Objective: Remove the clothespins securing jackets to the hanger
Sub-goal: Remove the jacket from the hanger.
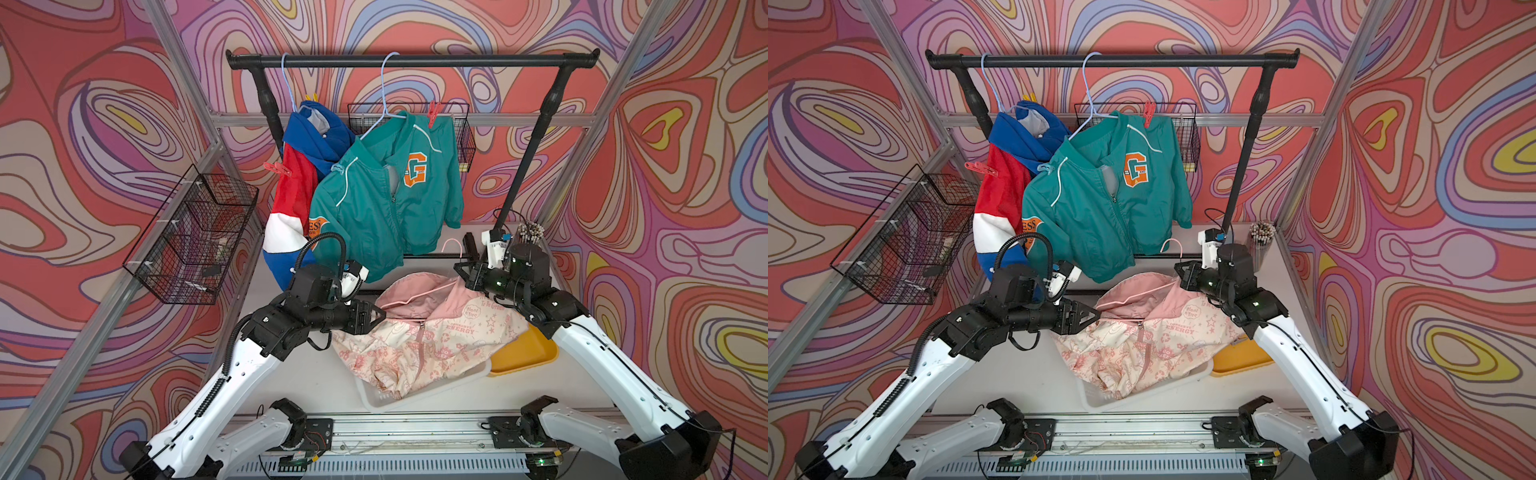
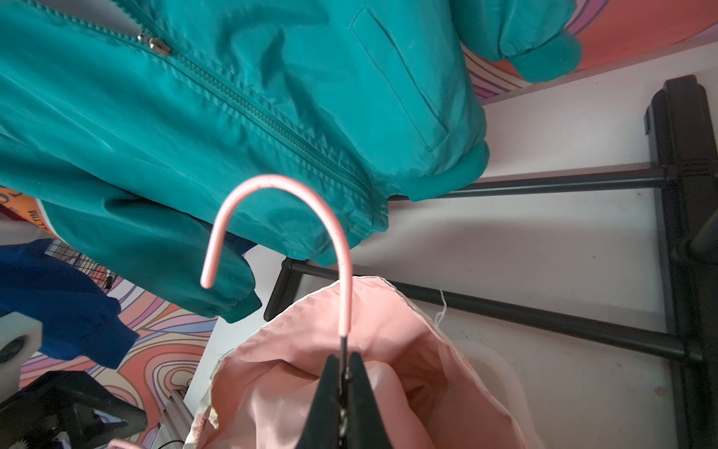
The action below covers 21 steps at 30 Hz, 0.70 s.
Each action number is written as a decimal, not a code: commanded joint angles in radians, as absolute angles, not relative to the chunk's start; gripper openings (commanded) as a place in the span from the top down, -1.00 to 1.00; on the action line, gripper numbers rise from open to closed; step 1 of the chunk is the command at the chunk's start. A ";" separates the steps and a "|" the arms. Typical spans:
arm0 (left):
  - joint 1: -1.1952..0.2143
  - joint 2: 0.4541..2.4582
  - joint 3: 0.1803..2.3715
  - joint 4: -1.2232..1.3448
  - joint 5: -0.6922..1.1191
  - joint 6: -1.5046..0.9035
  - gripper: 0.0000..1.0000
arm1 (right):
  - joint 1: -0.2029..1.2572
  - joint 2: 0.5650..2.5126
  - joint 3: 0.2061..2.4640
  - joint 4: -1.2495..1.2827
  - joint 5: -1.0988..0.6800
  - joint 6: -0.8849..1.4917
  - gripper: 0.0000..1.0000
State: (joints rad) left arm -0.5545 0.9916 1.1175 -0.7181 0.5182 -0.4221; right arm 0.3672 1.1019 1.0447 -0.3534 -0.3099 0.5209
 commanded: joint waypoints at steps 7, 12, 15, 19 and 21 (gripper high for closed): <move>-0.548 1.032 1.136 -0.656 0.610 -0.415 0.58 | 0.364 1.102 1.049 -0.319 -0.350 0.508 1.00; -0.548 1.055 1.129 -0.632 0.623 -0.435 1.00 | 0.366 1.093 1.047 -0.316 -0.364 0.499 1.00; -0.548 1.052 1.129 -0.629 0.617 -0.448 1.00 | 0.370 1.085 1.048 -0.323 -0.366 0.485 1.00; -0.548 1.017 1.140 -0.680 0.562 -0.448 1.00 | 0.370 1.064 1.052 -0.345 -0.331 0.480 0.40; -0.546 0.987 1.145 -0.722 0.530 -0.442 1.00 | 0.370 1.054 1.059 -0.368 -0.286 0.494 -0.07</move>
